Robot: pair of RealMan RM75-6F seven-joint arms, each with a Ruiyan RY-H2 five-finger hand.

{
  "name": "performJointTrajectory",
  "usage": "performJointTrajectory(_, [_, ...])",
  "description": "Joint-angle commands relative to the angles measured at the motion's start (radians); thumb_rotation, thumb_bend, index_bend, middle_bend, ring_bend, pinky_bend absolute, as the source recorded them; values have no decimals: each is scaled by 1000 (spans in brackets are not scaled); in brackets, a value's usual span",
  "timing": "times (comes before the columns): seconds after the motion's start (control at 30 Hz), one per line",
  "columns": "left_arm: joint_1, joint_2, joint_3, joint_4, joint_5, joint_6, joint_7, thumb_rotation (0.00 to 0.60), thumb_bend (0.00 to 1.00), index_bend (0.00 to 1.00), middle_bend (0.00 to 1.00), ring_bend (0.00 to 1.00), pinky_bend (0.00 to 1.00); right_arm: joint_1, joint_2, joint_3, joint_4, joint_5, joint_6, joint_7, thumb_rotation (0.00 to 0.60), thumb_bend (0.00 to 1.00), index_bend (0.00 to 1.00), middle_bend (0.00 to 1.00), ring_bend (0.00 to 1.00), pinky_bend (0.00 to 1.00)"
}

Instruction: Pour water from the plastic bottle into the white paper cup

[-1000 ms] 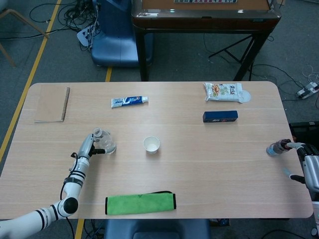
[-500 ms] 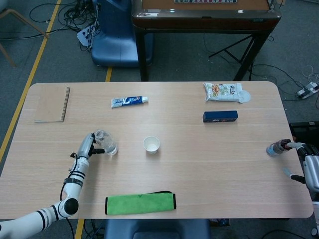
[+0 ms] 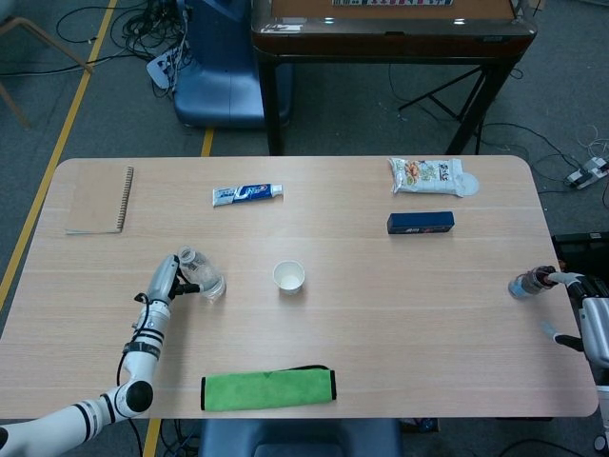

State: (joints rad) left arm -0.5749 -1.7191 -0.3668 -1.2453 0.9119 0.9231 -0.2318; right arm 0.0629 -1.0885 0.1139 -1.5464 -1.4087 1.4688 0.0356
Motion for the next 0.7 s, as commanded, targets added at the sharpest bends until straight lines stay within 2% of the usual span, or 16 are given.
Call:
performJointTrajectory(0.03, [0,-3,-1,0,7,8,0,600,164,504,454,485,562,0,0,0,0,0,0,1,600,0,311,324,256,443])
performJointTrajectory(0.37, [0,15,8,-53,92,74,29,600,169,546,500,518,591,-1,0,0,-1,-1,1,0,600,0,311,324,256,443])
performJointTrajectory(0.7, [-47,3,67,-42,159,135,269,600,170,559,512,526,598,-1,0,-1,-3,-3,2,-2,600,0,311,324,256,443])
